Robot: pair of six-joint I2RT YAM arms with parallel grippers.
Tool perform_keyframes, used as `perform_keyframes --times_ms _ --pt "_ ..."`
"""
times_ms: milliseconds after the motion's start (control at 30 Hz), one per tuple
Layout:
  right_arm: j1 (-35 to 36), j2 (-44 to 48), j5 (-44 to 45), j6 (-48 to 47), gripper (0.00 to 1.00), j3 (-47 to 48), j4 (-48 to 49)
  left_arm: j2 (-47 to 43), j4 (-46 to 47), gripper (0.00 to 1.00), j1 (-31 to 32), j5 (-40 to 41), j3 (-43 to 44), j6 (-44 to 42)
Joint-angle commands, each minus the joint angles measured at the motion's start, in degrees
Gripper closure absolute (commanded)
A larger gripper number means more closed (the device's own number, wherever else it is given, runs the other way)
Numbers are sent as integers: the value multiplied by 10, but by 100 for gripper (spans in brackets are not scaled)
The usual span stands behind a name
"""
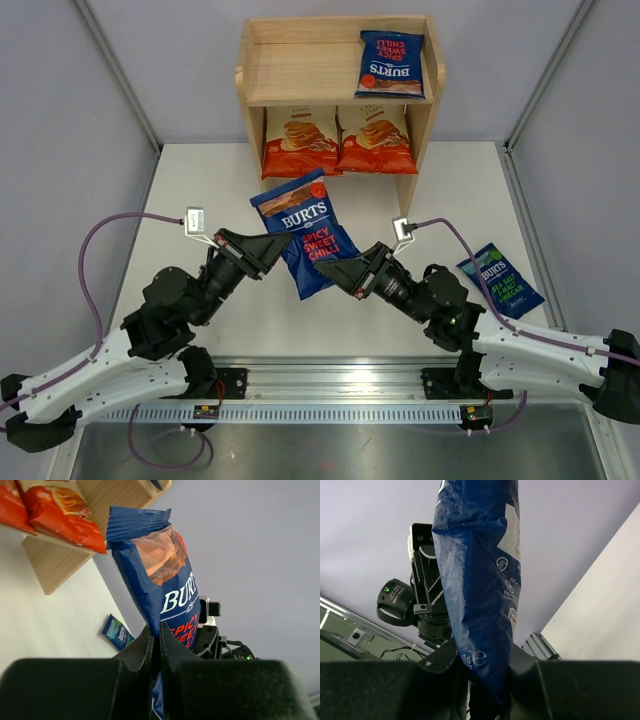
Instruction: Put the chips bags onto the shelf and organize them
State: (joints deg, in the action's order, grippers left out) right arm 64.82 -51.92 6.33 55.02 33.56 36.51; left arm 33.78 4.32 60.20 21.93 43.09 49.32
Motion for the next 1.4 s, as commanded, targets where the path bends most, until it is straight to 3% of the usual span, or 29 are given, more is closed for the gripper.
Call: perform_keyframes --times_ms 0,133,200,300,333,533,667,900,1100,1200,1367 --pt "2 4 -26 -31 85 24 -21 -20 -39 91 -11 82 37 36" --pt "2 22 21 2 87 42 -86 -52 -89 62 -12 130 33 37" --pt "2 25 64 9 88 87 -165 -70 -112 37 -12 145 35 25" --pt "1 17 118 2 91 151 -230 -79 -155 22 -12 166 43 11" --pt "0 14 131 2 92 181 -240 -81 -167 1 -12 170 47 6" --pt "-42 -57 170 26 91 327 -325 -76 -285 1 -12 200 78 -11" --pt "-114 -135 161 63 91 432 -362 -59 -367 1 -12 195 112 -37" --pt "-199 -316 123 100 90 677 -482 -46 -500 1 -12 132 179 -118" --pt "-250 -465 87 157 91 852 -543 -93 -544 1 -12 121 183 -157" --pt "-274 -544 55 164 91 984 -586 -109 -548 1 -12 119 170 -171" --pt "-309 -627 19 196 89 1053 -589 -128 -573 1 -12 128 161 -178"
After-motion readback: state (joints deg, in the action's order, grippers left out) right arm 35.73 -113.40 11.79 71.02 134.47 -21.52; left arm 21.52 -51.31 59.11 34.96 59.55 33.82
